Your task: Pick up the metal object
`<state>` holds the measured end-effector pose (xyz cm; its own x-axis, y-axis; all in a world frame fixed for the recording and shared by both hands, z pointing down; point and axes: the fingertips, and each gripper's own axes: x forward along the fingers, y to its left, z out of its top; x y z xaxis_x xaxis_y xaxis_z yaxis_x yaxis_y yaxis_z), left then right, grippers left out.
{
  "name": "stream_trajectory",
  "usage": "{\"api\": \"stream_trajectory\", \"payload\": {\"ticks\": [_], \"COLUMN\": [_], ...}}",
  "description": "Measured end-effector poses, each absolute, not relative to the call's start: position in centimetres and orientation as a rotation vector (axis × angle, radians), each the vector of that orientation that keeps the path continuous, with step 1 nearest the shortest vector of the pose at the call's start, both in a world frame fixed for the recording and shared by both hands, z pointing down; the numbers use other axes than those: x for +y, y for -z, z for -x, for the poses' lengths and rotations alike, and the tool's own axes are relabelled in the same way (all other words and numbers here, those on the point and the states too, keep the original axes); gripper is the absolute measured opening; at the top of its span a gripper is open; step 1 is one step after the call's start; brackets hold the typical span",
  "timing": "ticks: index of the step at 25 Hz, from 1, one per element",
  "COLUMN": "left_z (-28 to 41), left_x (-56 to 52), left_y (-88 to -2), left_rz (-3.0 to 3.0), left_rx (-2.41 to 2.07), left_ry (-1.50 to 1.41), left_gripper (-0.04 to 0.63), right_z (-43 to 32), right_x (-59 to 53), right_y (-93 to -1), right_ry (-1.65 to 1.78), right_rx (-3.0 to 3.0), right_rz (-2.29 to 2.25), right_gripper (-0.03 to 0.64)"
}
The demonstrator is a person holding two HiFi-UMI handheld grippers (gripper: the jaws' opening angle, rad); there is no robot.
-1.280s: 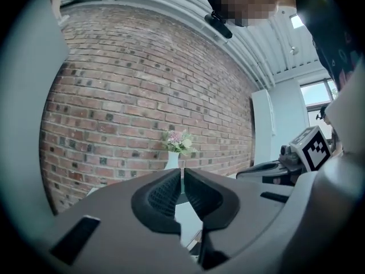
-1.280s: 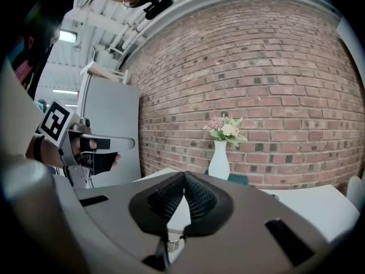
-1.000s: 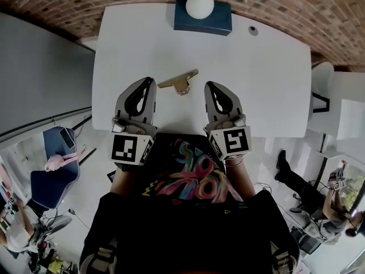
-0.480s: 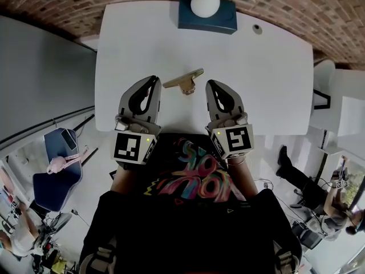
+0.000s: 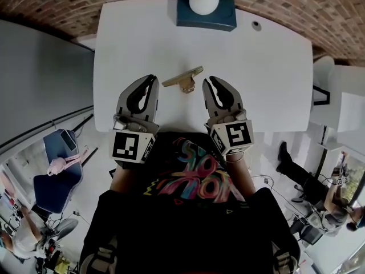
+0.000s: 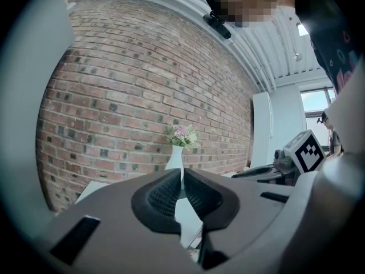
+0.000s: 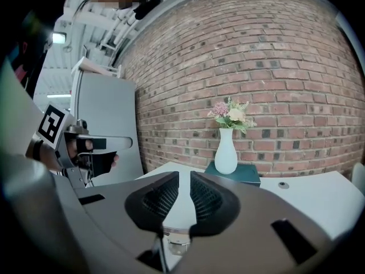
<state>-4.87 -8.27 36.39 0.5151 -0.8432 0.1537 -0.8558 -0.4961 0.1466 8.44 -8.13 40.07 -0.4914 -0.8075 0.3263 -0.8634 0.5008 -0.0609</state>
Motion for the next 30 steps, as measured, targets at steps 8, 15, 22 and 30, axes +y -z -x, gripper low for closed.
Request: {"api": "stream_trajectory", "payload": {"ticks": [8,15,22,30], "left_z": [5.6,5.8,5.3,3.9], "left_x": [-7.8,-7.5,-7.7,-7.7], "left_y": [-37.1,-37.8,-39.1,-41.1], "left_rz": [-2.526,-2.511,-2.502,-2.505], "left_rx": [-1.487,-1.507,-1.490,-1.436], "left_ry": [-0.111,-0.121,-0.140,-0.187], "left_gripper": [0.035,0.035,0.035,0.035], "right_z": [-8.8,-9.1,-8.3,-8.1], "right_x": [-7.5,-7.7,-8.4,-7.5], "right_y": [-41.5,-42.9,-44.4,-49.1], "right_ry": [-0.415,-0.447,-0.407,-0.500], "right_rx": [-2.461,-2.465,-2.512,-2.435], "right_rz": [-1.373,-1.358,-1.319,-1.222], "right_gripper": [0.151,0.227,0.249,0.272]}}
